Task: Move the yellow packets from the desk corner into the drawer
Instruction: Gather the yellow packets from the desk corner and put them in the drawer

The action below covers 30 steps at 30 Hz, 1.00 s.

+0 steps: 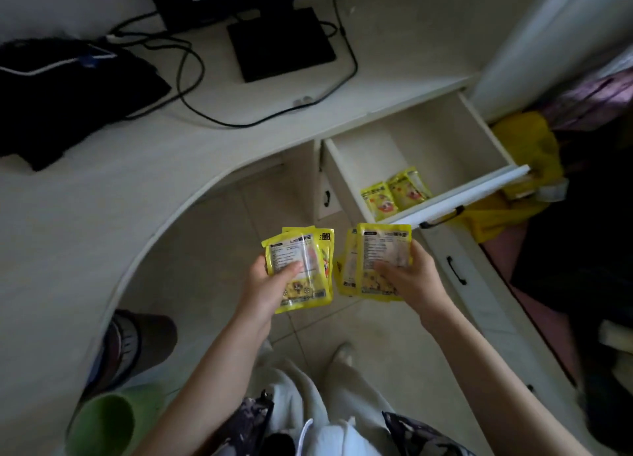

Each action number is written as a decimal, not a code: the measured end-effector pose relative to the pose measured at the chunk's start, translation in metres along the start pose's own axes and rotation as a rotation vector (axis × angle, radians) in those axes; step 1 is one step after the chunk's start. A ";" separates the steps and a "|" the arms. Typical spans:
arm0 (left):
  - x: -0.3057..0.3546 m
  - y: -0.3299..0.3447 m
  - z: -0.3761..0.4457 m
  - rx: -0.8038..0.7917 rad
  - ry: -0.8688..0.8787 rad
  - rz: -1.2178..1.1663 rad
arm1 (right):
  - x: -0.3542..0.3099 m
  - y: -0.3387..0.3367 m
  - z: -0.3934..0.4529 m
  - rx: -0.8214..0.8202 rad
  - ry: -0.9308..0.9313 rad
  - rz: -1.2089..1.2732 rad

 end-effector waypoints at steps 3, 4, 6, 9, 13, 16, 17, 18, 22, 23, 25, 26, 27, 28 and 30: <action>0.005 0.042 0.010 -0.020 -0.011 0.003 | 0.006 -0.042 0.007 0.039 -0.001 0.026; 0.007 0.054 0.014 -0.027 -0.014 0.002 | 0.007 -0.055 0.010 0.051 0.002 0.032; 0.013 0.075 0.023 -0.031 -0.017 -0.010 | 0.009 -0.077 0.020 0.069 0.006 0.045; 0.027 0.102 0.038 -0.049 -0.017 -0.021 | 0.006 -0.104 0.039 0.091 -0.004 0.056; 0.042 0.130 0.069 -0.048 -0.032 -0.028 | -0.009 -0.136 0.071 0.126 -0.025 0.055; 0.052 0.149 0.098 -0.038 -0.076 -0.025 | -0.020 -0.155 0.098 0.140 -0.025 0.055; 0.056 0.155 0.107 -0.038 -0.089 -0.033 | -0.025 -0.160 0.107 0.141 -0.023 0.046; 0.058 0.161 0.117 -0.029 -0.106 -0.038 | -0.029 -0.166 0.116 0.138 -0.023 0.037; 0.065 0.183 0.148 0.002 -0.169 -0.053 | -0.042 -0.188 0.152 0.135 -0.009 0.021; 0.066 0.188 0.154 0.010 -0.184 -0.058 | -0.046 -0.194 0.160 0.134 -0.001 0.011; 0.068 0.200 0.167 0.038 -0.209 -0.065 | -0.052 -0.207 0.178 0.125 0.002 -0.003; 0.069 0.206 0.172 0.059 -0.221 -0.067 | -0.055 -0.213 0.187 0.112 0.004 -0.016; 0.069 0.212 0.177 0.075 -0.234 -0.070 | -0.058 -0.218 0.196 0.094 0.011 -0.033; 0.070 0.220 0.182 0.090 -0.246 -0.072 | -0.059 -0.224 0.207 0.079 0.018 -0.045; 0.071 0.237 0.191 0.096 -0.264 -0.070 | -0.062 -0.238 0.226 0.066 0.035 -0.109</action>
Point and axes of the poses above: each hand's wrist, its own z-axis towards the middle knuckle, its own y-axis out of the palm, x = y × z, the point moved 9 cm from there along z, towards the middle knuckle, and after that the axes turned 9 degrees about -x, right-handed, at the moved point
